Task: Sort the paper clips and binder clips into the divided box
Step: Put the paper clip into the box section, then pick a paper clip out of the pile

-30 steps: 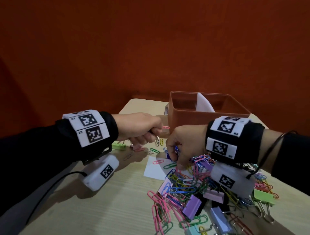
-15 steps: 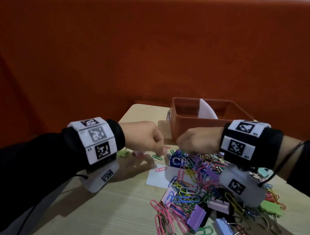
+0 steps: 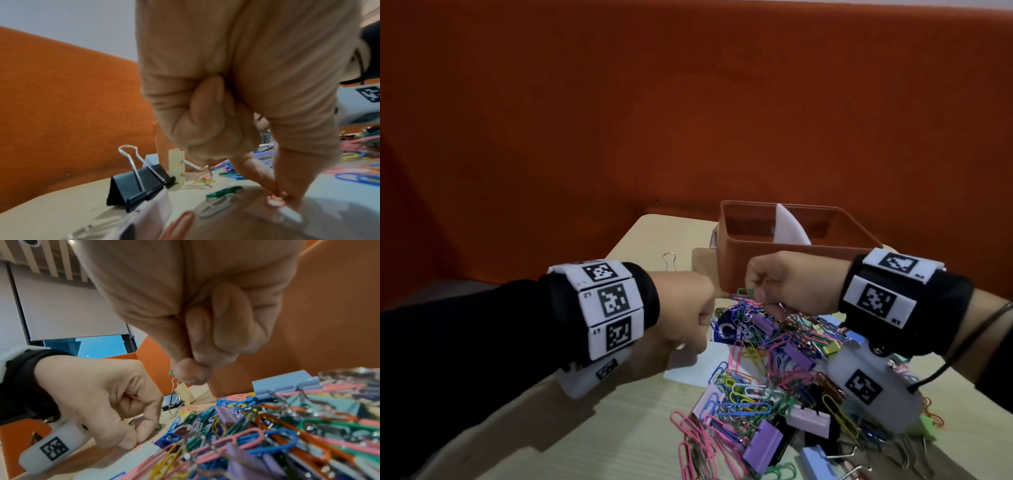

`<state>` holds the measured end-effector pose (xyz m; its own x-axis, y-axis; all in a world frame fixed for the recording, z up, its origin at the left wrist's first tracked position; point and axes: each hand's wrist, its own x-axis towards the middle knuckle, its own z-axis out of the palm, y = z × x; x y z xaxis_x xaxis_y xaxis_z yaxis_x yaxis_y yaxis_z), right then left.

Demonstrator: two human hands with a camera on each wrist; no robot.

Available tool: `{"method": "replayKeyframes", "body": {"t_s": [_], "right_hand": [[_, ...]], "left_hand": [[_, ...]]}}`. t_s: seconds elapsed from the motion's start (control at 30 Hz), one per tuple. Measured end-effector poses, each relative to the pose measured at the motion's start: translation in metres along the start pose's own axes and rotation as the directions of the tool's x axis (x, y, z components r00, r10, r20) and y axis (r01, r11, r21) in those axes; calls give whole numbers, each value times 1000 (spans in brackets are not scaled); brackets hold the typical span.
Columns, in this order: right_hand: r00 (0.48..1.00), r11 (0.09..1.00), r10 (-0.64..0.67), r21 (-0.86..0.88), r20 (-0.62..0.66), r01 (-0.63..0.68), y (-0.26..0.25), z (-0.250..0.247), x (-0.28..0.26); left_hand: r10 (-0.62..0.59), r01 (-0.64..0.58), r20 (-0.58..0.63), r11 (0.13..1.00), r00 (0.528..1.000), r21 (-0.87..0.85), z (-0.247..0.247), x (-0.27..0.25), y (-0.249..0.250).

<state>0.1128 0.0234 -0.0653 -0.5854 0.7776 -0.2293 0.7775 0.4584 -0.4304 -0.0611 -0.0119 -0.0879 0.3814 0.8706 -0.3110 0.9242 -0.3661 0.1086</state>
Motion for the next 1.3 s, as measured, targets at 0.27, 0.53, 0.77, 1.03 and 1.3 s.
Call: {"method": "replayKeyframes", "body": {"t_s": [0.27,0.53,0.77,1.03,1.3], "right_hand": [[998,987,45,154,50,-53,9,0,-5],[997,904,54,421,51,-71,6,-23,-6],[972,774,225,619,-71,-134,5,-75,15],[894,628,419,761,-155,-162,9,-79,49],[870,746,398,655,-290,-122,-1,-69,44]], "left_hand": [[-3,7,102,999,995,-39,0,0,-4],[-60,3,-67,770,996,-638,-58,5,-3],[-154,2,-95,532,983,-847,-94,31,9],[-352,14,-109,328,930,-945,-96,57,13],[-258,-41,-152,388,954,-921,-90,55,10]]}}
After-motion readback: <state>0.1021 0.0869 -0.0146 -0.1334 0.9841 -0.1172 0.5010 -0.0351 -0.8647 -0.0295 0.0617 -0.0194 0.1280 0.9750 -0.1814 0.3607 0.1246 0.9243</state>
